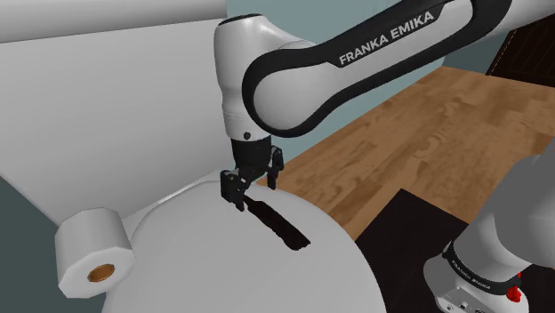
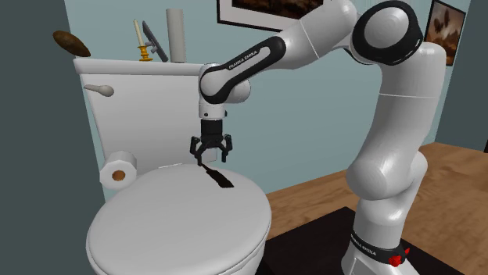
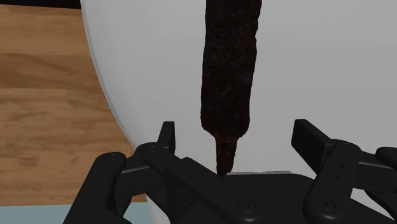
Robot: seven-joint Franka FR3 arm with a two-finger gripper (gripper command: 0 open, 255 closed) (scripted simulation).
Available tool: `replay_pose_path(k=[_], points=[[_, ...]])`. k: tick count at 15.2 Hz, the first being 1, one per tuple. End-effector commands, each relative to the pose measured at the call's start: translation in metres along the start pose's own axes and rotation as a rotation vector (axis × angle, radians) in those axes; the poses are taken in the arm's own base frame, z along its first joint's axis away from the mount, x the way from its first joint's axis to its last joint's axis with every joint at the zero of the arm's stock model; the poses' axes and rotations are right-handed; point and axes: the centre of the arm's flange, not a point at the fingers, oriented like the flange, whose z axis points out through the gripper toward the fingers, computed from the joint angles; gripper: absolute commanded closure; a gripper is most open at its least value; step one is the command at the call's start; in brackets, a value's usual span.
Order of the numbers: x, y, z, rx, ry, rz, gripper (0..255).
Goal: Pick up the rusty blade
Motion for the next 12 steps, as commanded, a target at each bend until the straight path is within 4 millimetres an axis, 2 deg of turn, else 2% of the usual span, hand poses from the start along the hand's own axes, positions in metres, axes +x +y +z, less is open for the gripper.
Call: replay_pose_path(k=[1, 5, 6, 12], points=[[-0.001, 0.000, 0.011, 0.000, 0.000, 0.000, 0], [0.000, 0.001, 0.025, 0.000, 0.000, 0.000, 0], [0.000, 0.001, 0.026, 0.000, 0.000, 0.000, 255], [0.001, 0.000, 0.026, 0.000, 0.000, 0.000, 255]])
